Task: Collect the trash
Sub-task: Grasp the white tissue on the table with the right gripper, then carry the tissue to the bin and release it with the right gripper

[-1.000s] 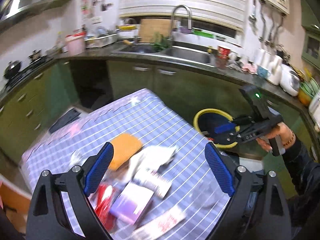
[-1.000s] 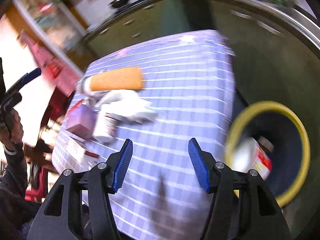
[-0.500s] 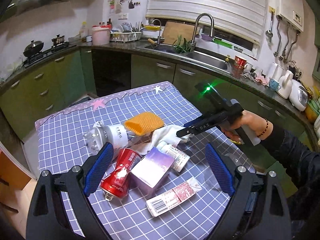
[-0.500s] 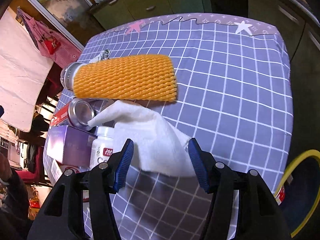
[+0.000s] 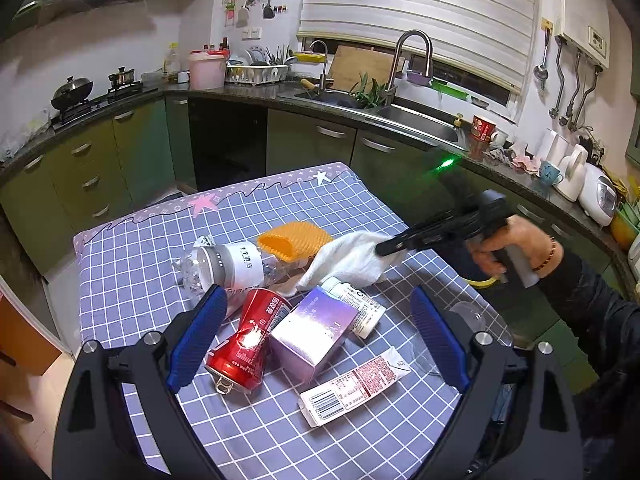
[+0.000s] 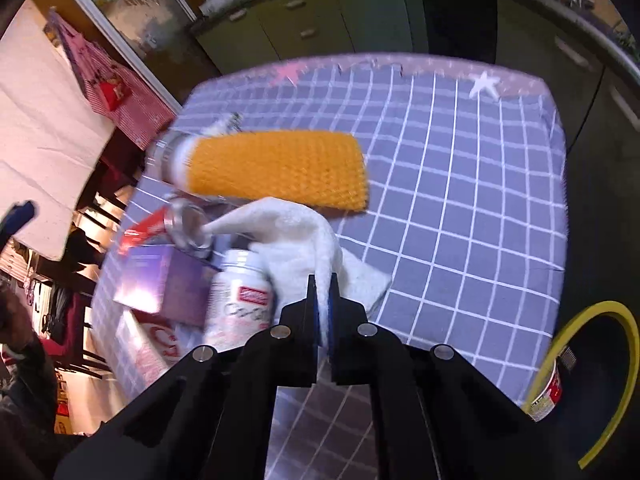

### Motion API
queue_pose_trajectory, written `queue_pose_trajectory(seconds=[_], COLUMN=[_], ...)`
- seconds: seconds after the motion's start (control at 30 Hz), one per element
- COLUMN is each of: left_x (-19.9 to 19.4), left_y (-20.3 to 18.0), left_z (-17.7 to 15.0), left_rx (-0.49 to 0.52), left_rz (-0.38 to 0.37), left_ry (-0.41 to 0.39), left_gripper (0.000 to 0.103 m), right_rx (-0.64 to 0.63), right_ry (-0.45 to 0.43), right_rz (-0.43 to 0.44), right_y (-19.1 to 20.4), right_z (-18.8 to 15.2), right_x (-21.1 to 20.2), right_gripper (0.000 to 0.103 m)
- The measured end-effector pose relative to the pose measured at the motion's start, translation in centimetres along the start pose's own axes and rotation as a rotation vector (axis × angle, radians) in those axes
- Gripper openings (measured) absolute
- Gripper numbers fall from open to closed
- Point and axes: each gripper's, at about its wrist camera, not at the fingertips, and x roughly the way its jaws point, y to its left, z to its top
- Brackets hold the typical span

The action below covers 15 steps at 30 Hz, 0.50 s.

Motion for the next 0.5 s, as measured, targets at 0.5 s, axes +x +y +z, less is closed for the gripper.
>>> queue_pose_trajectory(seconds=[0.5], left_x=[-0.8], left_y=[-0.5], left_z=[-0.4], left_rx=[0.015], left_rz=[0.005], left_ry=[-0.017], left_gripper=[0.089], right_rx=[0.051], right_ry=[-0.317], right_rz=[-0.111], right_y=[-1.2], right_z=[-2.5], right_x=[-17.8], right_gripper=[0.005])
